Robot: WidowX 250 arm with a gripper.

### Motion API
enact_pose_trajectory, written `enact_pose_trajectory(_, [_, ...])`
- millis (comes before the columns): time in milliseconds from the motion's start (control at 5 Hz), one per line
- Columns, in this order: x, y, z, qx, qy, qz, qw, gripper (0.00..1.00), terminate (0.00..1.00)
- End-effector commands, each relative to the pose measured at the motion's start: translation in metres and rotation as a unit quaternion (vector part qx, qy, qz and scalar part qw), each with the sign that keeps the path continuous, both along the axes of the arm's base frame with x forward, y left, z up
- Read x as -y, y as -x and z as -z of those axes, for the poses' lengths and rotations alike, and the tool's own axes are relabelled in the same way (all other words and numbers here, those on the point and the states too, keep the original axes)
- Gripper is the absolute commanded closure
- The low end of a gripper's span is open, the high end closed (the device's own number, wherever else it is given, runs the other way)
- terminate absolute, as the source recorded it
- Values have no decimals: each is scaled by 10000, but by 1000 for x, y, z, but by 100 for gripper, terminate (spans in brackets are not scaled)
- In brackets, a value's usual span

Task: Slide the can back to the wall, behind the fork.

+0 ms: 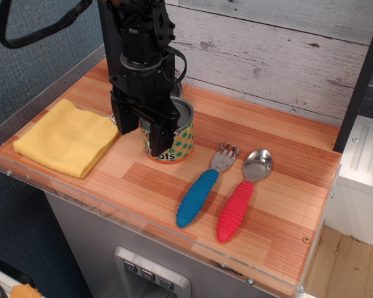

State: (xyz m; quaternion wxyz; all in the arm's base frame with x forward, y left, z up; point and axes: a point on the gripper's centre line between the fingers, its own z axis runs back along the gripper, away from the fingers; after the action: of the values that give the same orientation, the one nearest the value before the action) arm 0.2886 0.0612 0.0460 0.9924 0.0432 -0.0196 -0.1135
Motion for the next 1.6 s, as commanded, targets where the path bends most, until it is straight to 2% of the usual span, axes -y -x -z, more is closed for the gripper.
enact_pose_trajectory(0, [1, -19, -24, 373, -147, 305, 9987, 0, 0])
enact_pose_trajectory(200, [3, -26, -26, 445, -70, 340, 9984, 0, 0])
enact_pose_trajectory(600, [16, -40, -22, 431, -122, 391, 9982, 0, 0])
enact_pose_trajectory(1400, [30, -65, -21, 612, -285, 350, 9971, 0, 0])
